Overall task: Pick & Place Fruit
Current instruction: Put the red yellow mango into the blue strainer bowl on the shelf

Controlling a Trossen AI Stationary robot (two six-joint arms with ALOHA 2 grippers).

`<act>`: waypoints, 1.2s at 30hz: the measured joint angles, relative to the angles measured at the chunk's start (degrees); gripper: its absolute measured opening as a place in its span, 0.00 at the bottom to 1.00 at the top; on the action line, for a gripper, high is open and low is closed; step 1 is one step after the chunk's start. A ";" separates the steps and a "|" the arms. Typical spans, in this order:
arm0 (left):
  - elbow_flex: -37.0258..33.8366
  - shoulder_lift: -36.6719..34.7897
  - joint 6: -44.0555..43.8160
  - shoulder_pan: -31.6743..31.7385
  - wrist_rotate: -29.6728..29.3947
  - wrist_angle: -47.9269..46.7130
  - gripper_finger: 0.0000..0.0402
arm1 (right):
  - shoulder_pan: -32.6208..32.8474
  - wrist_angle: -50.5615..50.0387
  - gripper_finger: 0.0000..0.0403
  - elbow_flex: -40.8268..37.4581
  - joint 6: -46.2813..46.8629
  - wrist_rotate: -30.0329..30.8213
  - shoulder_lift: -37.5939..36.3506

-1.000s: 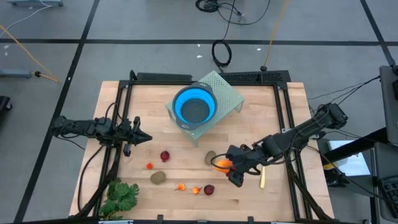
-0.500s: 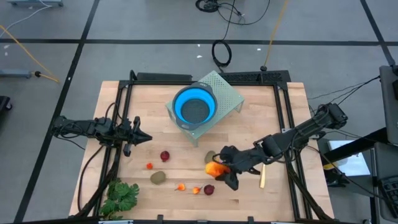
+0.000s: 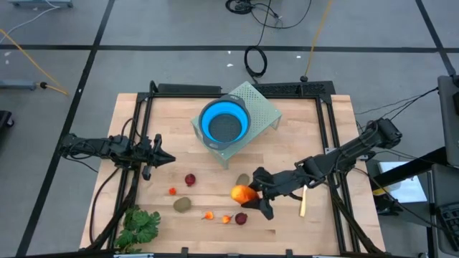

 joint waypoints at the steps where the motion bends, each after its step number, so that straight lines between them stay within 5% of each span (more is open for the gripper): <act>1: 0.00 -0.01 -0.02 0.01 0.00 0.01 0.05 | -0.23 2.36 0.59 -1.74 0.71 -0.08 -0.46; 19: 0.00 0.00 -10.46 0.01 -2.82 0.66 0.05 | -0.79 58.68 0.59 -40.71 5.45 2.90 -16.51; 36: 0.00 0.00 -12.19 0.01 -10.10 1.11 0.05 | -0.76 79.22 0.59 -54.21 17.65 13.94 -25.67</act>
